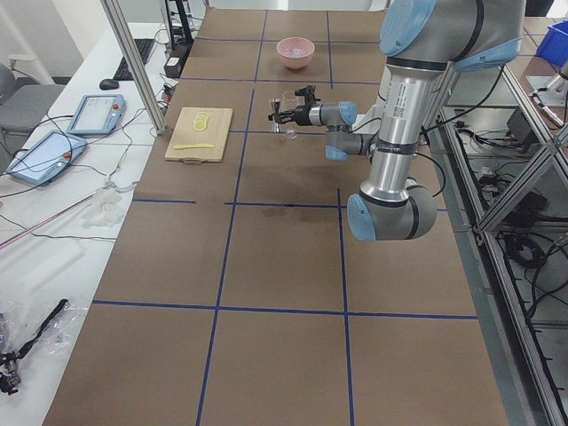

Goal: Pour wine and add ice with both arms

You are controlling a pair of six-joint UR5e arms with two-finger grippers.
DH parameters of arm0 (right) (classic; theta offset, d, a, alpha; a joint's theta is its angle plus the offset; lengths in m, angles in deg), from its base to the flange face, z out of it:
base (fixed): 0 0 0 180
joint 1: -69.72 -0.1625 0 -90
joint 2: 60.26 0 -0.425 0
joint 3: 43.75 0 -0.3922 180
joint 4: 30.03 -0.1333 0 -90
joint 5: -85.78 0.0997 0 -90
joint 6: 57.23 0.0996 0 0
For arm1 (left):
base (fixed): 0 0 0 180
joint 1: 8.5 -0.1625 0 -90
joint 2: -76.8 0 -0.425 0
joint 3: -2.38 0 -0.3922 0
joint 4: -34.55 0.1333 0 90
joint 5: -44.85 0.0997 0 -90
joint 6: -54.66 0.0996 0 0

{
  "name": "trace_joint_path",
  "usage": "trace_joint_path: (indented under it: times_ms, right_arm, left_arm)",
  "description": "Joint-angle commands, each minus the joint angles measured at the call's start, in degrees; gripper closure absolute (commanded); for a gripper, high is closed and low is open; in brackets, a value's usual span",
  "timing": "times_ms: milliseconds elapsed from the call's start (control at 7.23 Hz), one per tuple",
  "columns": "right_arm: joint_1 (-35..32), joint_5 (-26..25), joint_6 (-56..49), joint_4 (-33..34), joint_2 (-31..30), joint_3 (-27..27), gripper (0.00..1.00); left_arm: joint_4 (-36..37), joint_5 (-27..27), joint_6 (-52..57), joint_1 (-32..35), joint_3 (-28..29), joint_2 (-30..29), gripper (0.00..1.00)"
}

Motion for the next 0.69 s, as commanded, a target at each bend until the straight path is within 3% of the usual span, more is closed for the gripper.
trace_joint_path:
  times_ms: [0, 553]
  right_arm:
    - [0.0, 0.0, 0.0, 0.0, -0.2, 0.0, 0.00]
    - [0.0, 0.0, 0.1, 0.0, -0.2, -0.4, 0.00]
  left_arm:
    - [3.8, 0.3, 5.1, -0.3, -0.7, -3.0, 1.00]
    - [4.2, 10.5, 22.9, -5.1, -0.5, -3.8, 1.00]
